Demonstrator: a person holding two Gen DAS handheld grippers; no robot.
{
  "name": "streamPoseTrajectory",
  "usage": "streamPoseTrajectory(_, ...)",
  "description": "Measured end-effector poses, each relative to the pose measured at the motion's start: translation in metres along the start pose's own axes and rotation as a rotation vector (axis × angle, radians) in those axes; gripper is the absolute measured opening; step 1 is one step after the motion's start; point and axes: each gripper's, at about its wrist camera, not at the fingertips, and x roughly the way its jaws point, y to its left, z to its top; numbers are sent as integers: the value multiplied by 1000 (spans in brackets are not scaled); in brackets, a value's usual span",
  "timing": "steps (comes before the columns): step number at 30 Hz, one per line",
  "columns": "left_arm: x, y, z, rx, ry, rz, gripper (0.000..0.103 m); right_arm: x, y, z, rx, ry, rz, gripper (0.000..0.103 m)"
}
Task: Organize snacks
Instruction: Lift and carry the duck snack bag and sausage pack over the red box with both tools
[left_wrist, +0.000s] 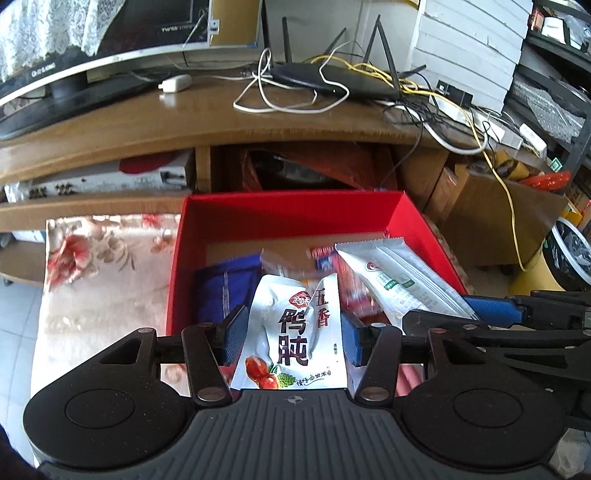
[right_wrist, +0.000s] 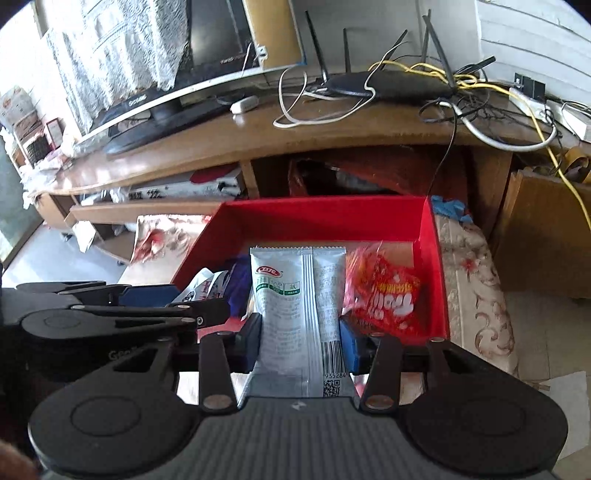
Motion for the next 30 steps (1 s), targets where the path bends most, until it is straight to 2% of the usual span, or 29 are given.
streamPoseTrajectory(13, 49, 4, 30, -12, 3, 55, 59, 45, -15, 36, -35, -21, -81, 50)
streamPoseTrajectory(26, 78, 11, 29, -37, 51, 86, 60, 81, -19, 37, -76, 15, -133, 50)
streamPoseTrajectory(30, 79, 13, 28, -37, 57, 93, 65, 85, -19, 37, -87, 16, -143, 52)
